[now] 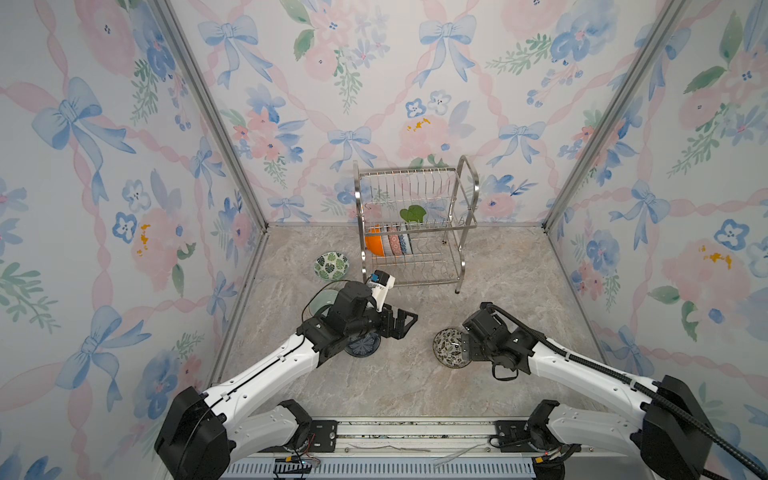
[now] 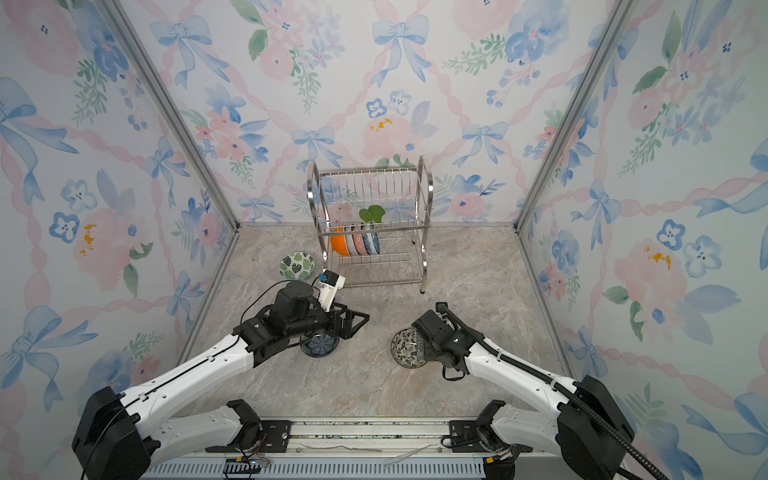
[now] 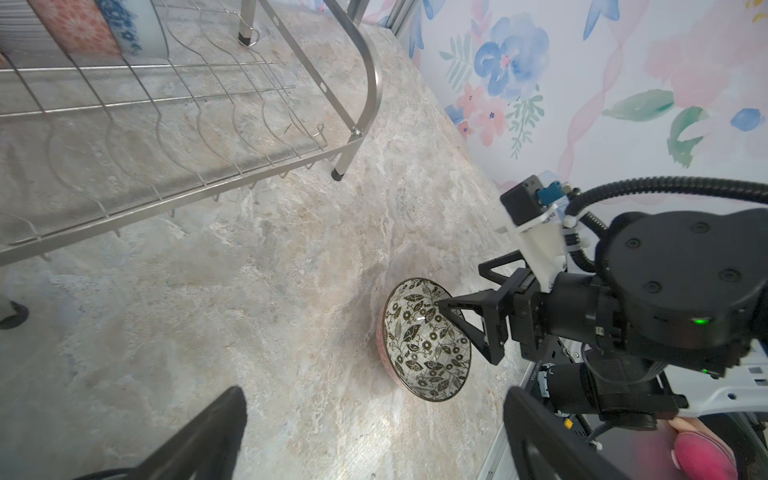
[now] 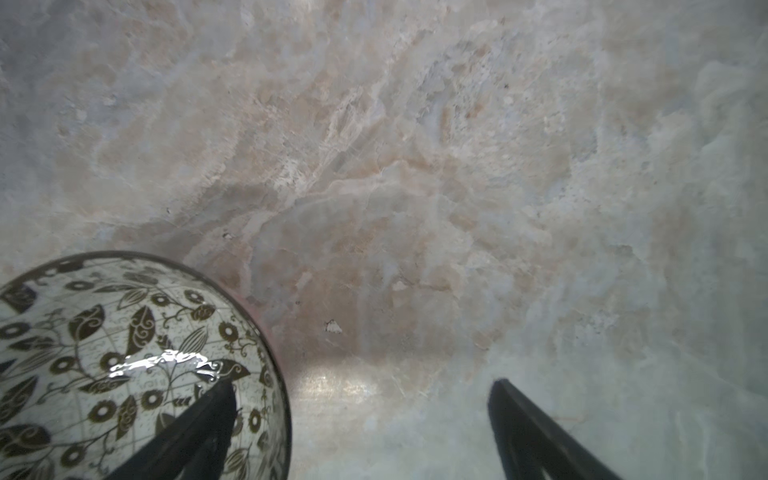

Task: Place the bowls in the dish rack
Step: 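Lower right gripper onto the black-and-white leaf-pattern bowl rim, then close right gripper on the leaf bowl rim and lift it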

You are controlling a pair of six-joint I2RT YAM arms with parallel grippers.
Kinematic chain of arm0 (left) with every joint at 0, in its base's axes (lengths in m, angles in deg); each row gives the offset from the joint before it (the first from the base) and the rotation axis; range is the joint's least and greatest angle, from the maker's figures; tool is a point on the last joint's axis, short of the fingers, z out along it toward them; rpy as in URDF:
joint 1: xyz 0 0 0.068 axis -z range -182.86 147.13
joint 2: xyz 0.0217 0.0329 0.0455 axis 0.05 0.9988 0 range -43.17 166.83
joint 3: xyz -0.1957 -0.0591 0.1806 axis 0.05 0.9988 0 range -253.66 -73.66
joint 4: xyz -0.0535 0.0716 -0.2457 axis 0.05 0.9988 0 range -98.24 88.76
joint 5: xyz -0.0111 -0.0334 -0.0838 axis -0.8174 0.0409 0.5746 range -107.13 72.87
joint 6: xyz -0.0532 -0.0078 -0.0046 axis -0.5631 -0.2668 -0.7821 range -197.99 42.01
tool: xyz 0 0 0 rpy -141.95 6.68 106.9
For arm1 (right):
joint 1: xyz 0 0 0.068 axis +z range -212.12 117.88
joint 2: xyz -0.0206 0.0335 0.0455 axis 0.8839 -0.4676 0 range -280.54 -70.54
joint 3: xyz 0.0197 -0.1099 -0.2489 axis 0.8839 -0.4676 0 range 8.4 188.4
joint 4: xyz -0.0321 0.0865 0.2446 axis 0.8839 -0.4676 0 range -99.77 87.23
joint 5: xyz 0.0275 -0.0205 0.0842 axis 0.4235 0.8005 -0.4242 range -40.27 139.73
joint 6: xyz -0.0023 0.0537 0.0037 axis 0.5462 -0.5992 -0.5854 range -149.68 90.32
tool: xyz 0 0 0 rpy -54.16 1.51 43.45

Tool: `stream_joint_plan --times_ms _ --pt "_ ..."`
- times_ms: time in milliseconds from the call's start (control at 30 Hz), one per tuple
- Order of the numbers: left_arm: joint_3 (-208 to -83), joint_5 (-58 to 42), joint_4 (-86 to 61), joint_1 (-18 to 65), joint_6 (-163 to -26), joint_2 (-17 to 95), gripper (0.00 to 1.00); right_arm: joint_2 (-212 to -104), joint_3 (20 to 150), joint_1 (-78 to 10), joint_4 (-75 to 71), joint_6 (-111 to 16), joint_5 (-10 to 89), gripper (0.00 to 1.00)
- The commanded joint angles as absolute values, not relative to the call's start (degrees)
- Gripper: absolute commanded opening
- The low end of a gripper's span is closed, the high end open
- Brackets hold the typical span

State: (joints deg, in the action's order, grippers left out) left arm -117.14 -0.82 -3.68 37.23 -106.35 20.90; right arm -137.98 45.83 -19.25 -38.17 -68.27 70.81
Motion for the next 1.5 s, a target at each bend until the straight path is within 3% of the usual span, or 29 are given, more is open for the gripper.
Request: stream_joint_plan --times_ms 0,167,367,600,667,1067,1267,1467 --pt "-116.2 -1.6 -6.7 38.7 -107.1 21.8 0.98 -140.6 45.4 -18.6 -33.8 -69.7 67.3 0.99" --pt "-114.9 -2.4 -7.8 38.9 -108.5 21.7 0.98 -145.5 46.3 -18.7 -30.7 -69.9 64.5 0.9" --pt "-113.9 -2.4 -7.8 38.9 -109.2 21.7 0.98 -147.4 46.5 -19.4 -28.2 -69.8 65.3 0.69" --pt "-114.2 -3.9 -7.9 38.9 -109.3 21.3 0.98 -148.7 46.9 -21.1 -26.2 -68.6 65.3 0.32" --pt "-114.3 -4.1 -7.9 38.8 -109.3 21.5 0.98 -149.2 47.6 -21.3 -25.2 -68.7 65.1 0.27" --pt "-114.5 -6.6 -6.9 38.7 -109.5 20.6 0.98 -164.9 62.7 -26.8 -22.6 -66.9 61.6 0.18" --pt "-115.4 -6.8 -6.0 37.9 -108.7 20.6 0.98 -170.0 67.0 -28.8 -23.8 -65.8 61.8 0.29" --pt "-116.9 -6.6 -6.0 36.9 -108.7 21.6 0.98 -165.9 67.0 -28.9 -26.3 -63.5 64.0 0.44"
